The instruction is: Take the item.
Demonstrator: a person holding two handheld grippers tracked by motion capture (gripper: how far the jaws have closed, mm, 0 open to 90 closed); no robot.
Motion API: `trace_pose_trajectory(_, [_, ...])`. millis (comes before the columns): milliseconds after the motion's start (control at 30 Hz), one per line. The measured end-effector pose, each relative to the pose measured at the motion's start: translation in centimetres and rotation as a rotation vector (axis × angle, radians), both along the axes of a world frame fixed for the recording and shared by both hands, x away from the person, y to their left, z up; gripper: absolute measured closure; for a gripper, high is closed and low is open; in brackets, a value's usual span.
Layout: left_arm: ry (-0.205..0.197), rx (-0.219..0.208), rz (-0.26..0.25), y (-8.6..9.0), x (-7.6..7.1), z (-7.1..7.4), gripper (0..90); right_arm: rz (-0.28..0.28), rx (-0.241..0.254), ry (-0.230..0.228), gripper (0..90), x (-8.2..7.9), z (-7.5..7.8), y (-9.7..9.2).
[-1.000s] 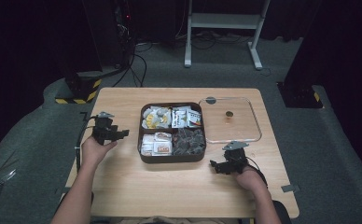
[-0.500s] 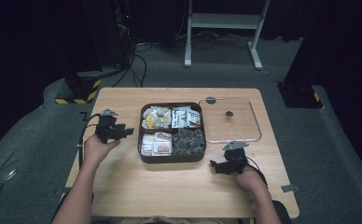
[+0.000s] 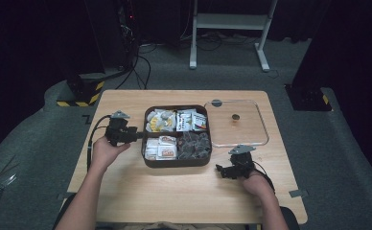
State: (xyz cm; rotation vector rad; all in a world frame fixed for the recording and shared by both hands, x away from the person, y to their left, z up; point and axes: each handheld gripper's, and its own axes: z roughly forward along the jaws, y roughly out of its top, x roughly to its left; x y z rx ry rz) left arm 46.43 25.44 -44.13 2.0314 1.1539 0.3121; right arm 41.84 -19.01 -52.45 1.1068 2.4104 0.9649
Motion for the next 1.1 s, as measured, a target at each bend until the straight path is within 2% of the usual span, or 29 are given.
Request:
trace_pose_trajectory(500, [0.001, 0.000, -0.053, -2.0, 0.6, 0.0, 53.0, -0.004, 0.000, -0.002, 7.8, -0.1, 0.0, 0.0])
trace_pose_trajectory(1000, [0.009, 0.056, -0.137, -4.7, 1.4, -1.1, 56.7, -0.010, 0.000, -0.002, 7.8, -0.2, 0.0, 0.0])
trace_pose_trajectory(1100, [0.006, 0.049, -0.138, -4.9, 1.5, -1.3, 58.1, -0.010, 0.000, -0.002, 7.8, -0.2, 0.0, -0.1])
